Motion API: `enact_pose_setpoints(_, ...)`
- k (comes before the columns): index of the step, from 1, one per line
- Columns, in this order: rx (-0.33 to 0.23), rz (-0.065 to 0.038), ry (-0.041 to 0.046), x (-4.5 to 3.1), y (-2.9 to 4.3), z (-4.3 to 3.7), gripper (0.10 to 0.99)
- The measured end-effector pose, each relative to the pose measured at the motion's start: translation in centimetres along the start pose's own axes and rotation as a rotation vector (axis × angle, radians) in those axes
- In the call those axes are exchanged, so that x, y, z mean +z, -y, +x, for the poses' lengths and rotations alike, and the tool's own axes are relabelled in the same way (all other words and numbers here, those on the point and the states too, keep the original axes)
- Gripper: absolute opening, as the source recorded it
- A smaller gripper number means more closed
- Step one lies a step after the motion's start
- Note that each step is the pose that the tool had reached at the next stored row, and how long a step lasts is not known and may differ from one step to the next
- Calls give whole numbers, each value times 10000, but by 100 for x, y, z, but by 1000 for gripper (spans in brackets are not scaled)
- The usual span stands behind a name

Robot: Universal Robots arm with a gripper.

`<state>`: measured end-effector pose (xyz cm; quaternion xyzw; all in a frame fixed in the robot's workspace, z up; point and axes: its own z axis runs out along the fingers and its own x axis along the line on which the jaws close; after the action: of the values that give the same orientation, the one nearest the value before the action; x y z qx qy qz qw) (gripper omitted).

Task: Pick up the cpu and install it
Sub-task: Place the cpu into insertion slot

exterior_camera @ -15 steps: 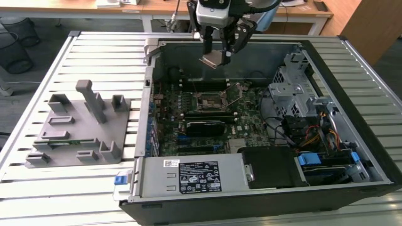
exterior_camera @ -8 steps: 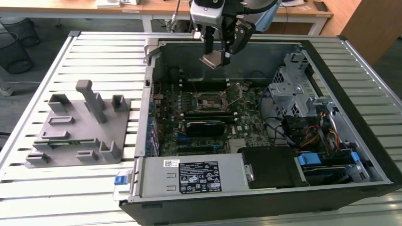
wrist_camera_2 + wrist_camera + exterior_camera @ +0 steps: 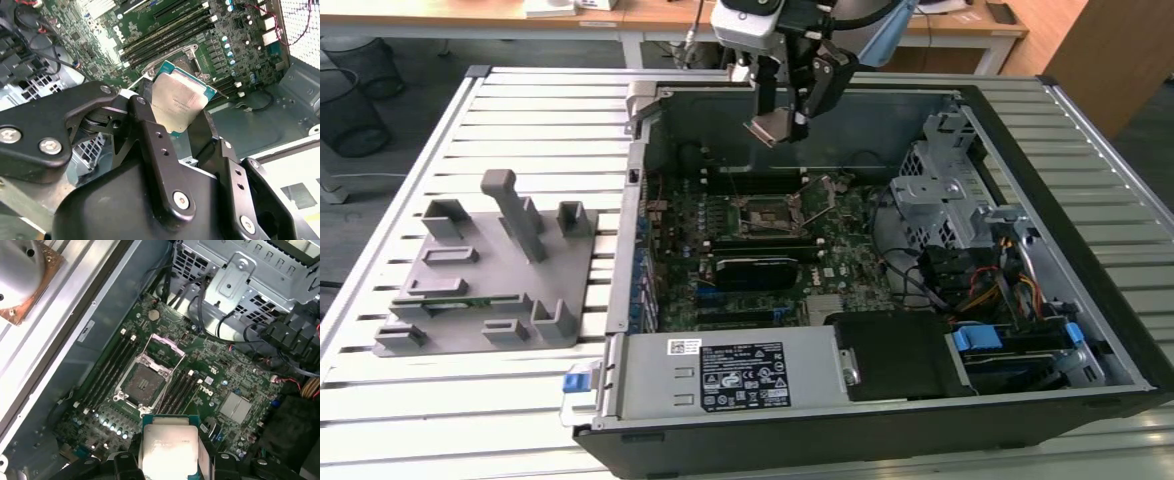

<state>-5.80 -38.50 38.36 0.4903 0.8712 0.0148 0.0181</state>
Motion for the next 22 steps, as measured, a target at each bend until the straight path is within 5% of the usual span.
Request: enact_pose_setpoints(22,3342,105,216,32,-1,3,529)
